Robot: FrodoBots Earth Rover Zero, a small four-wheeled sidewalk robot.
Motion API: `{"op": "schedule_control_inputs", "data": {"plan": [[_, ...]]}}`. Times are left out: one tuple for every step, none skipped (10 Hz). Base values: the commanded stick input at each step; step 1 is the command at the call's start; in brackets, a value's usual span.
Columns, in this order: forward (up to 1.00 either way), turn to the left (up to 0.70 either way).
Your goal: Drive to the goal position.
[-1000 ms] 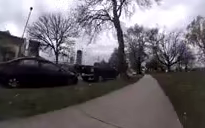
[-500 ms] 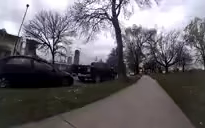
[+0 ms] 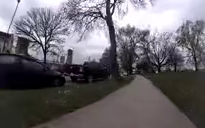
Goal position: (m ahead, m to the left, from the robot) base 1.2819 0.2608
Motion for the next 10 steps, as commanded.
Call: {"op": "schedule_control_inputs", "data": {"plan": [[0.00, -1.00], [0.00, -1.00], [0.00, -1.00], [0.00, -1.00], [0.00, -1.00], [0.00, -1.00], [0.00, -1.00], [0.00, -1.00], [0.00, 0.00], [0.00, 0.00]]}}
